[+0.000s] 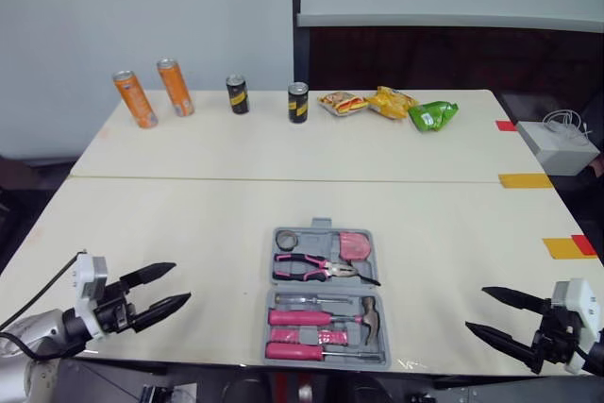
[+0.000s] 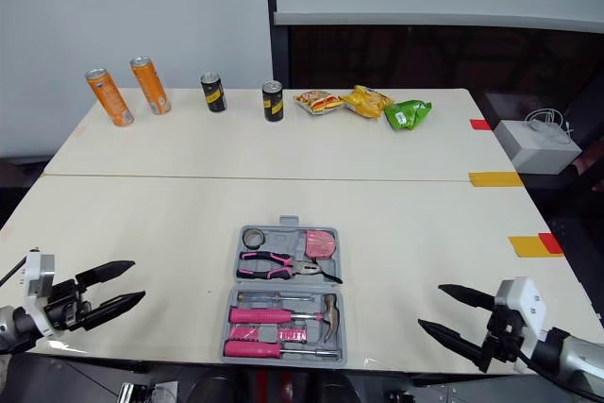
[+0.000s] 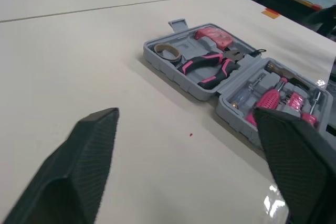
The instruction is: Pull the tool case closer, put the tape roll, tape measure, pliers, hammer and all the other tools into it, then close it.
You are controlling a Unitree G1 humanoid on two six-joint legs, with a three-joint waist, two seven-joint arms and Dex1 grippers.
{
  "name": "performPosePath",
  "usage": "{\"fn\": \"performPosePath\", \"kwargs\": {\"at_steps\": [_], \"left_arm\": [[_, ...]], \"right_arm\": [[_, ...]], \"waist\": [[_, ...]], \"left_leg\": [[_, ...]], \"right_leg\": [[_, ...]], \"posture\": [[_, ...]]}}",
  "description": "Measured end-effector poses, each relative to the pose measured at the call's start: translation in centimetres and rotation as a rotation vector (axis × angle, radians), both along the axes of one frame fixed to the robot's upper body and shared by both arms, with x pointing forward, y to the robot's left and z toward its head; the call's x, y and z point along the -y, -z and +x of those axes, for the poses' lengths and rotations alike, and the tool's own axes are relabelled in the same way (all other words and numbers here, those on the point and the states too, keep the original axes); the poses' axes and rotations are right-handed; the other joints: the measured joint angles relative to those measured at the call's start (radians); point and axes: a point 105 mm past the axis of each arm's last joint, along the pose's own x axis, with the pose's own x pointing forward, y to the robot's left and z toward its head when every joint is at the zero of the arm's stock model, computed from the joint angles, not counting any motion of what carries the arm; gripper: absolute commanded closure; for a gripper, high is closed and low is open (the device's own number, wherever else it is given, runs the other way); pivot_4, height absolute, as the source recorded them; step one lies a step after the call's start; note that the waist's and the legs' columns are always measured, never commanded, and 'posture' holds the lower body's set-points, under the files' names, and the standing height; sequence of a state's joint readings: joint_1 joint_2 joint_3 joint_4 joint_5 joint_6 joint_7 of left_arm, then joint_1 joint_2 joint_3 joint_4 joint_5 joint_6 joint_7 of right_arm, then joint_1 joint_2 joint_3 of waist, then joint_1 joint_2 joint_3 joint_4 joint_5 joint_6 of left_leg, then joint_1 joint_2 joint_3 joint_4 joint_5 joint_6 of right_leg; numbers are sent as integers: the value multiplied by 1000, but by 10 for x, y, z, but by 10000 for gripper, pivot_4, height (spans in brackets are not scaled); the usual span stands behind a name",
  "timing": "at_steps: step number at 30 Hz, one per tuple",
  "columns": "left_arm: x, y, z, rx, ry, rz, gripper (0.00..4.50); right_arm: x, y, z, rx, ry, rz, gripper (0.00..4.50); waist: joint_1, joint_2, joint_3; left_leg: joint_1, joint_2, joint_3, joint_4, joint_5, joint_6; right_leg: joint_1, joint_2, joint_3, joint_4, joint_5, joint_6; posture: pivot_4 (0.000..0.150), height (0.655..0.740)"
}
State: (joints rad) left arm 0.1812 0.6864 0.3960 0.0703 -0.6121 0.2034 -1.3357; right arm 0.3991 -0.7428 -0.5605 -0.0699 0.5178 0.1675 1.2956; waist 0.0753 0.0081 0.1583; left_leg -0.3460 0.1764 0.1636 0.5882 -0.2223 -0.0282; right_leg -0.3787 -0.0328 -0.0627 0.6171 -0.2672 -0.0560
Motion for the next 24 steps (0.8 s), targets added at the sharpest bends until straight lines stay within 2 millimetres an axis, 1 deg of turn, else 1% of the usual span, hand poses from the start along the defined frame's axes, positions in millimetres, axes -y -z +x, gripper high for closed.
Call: {"fn": "performPosePath", "kwargs": {"at_steps": [2,4,6,9,11,12,15,16,17,19,21,22,23,24], "left_arm": [[-1,1,-3,-16,1,-8,200],[3,-3,-3,-7,22,-7,200],[13,-8,-1,12,67,1,200],[38,-15,6,56,163,-6,200],[50,-15,6,61,215,-10,5620],[57,-12,6,54,239,-13,8432],[78,-5,6,48,330,-9,18882],[86,-3,7,58,357,-12,21652],[89,-3,8,59,368,-15,24855],[109,4,10,74,434,5,31914],[118,6,11,80,465,19,37567],[121,10,12,79,476,38,41914],[126,11,14,83,487,49,44773],[130,13,16,90,492,57,44773]], "right_arm": [[4,-4,-2,-3,13,1,150],[1,-8,-1,-10,0,21,150],[-9,-14,4,-2,-28,41,150],[-36,-26,23,2,-107,62,150],[-48,-31,31,-9,-145,67,0],[-55,-32,39,-39,-171,63,0],[-73,-32,56,-108,-244,48,0],[-75,-30,61,-126,-251,44,0],[-76,-29,63,-137,-255,43,0],[-84,-22,81,-206,-269,28,0],[-87,-19,89,-236,-268,19,0],[-89,-18,97,-255,-263,15,0],[-90,-18,104,-267,-252,14,0],[-91,-15,110,-281,-246,4,0]], "waist": [[2,0,1],[4,-1,1],[5,-1,1],[2,1,1],[0,1,1],[-3,2,1],[-2,2,1],[-2,2,1],[0,2,1],[1,3,1],[1,3,1],[-1,3,1],[-2,3,1],[-3,3,1]], "left_leg": [[1,0,0,-2,0,0],[0,0,0,-2,1,1],[-1,-1,0,-2,1,2],[-1,-1,0,-2,1,3],[-1,0,-1,-2,1,3],[-1,0,0,-2,1,3],[-1,0,-1,-2,1,3],[-2,0,-1,-2,1,3],[-2,0,-1,-2,1,3],[-3,-1,-1,-1,1,3],[-5,-1,-1,0,1,3],[-4,0,-1,0,1,3],[-5,-1,-1,1,1,3],[-6,0,-1,2,1,3]], "right_leg": [[2,0,0,-3,1,1],[2,0,0,-4,5,-5],[1,0,0,-5,5,-5],[1,0,0,-4,6,-4],[1,0,-1,-4,6,-4],[0,0,0,-4,6,-4],[0,0,-1,-3,6,-4],[0,0,-1,-3,6,-4],[0,0,-1,-3,6,-4],[-1,0,-1,-1,6,-4],[-3,0,-1,2,6,-4],[-4,0,-1,4,6,-4],[-5,0,0,6,6,-4],[-7,0,0,9,6,-4]], "posture": [[1500,7400],[1500,7400],[1500,7400],[1500,7400],[1500,7400],[1500,7400],[1500,7400],[1500,7400],[1500,7400],[1500,7400],[1500,7400],[1500,7400],[1500,7400],[1500,7400]]}}
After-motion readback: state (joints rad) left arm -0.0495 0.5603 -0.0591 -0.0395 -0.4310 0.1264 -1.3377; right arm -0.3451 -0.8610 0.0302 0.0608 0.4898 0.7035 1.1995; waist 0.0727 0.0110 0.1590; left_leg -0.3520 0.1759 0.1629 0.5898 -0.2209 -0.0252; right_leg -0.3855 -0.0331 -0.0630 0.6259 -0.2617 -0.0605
